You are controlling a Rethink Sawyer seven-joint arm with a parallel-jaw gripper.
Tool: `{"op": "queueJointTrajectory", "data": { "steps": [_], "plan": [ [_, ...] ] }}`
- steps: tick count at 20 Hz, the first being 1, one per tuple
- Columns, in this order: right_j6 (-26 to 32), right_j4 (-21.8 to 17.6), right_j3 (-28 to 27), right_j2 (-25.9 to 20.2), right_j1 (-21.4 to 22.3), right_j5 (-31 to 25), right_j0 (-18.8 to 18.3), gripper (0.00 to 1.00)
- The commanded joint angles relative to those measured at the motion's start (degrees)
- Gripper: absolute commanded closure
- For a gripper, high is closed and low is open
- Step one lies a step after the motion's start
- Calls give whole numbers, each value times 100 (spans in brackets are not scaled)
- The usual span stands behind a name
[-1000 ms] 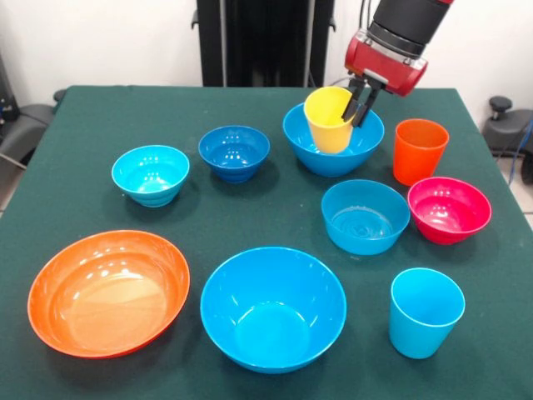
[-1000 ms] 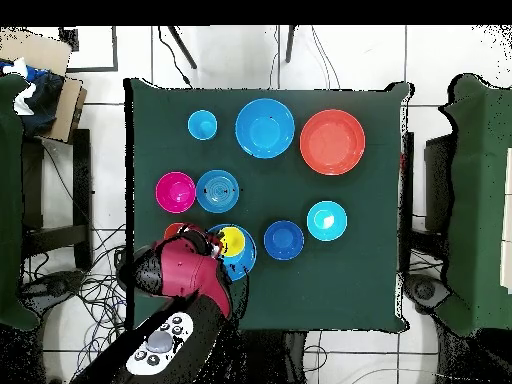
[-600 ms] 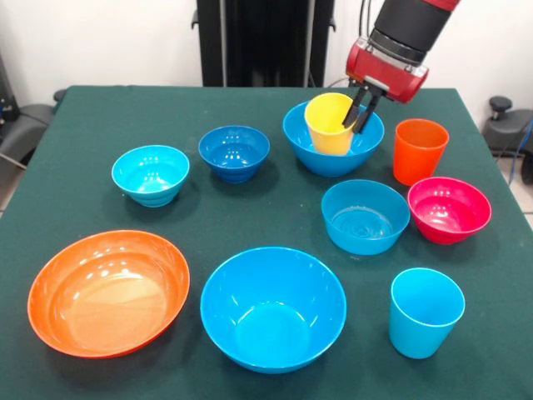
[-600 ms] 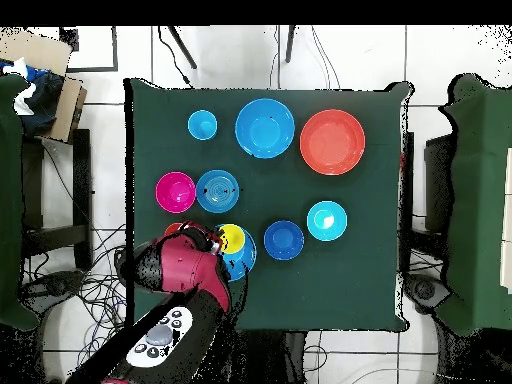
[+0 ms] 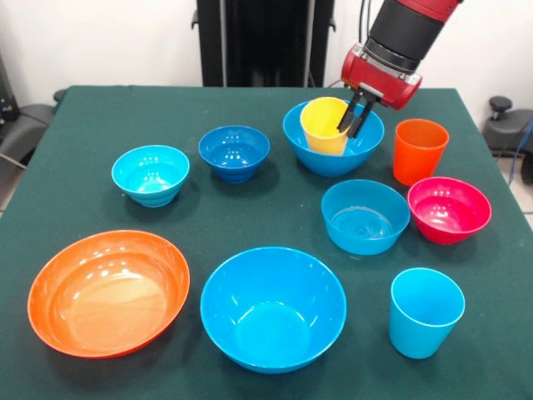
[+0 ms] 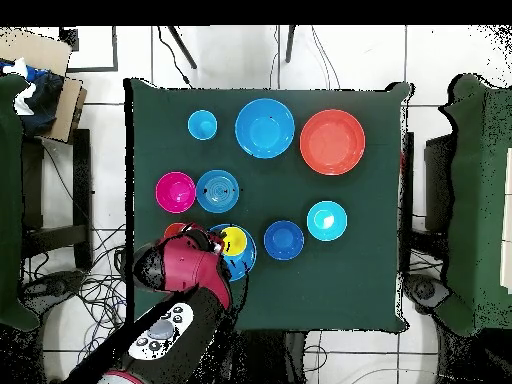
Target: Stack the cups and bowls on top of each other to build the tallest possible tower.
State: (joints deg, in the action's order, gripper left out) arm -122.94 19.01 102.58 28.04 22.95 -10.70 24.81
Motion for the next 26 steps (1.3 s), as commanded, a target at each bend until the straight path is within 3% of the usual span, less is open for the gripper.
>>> {"op": "queueJointTrajectory", "data": {
  "steps": [1,14,26],
  "plan": [
    [-1023,193,-361,-348,-159,60,-8,100],
    [-1090,283,-446,-272,-285,21,96,100],
    [-949,213,-321,-347,-143,43,-13,100]
  ]
}}
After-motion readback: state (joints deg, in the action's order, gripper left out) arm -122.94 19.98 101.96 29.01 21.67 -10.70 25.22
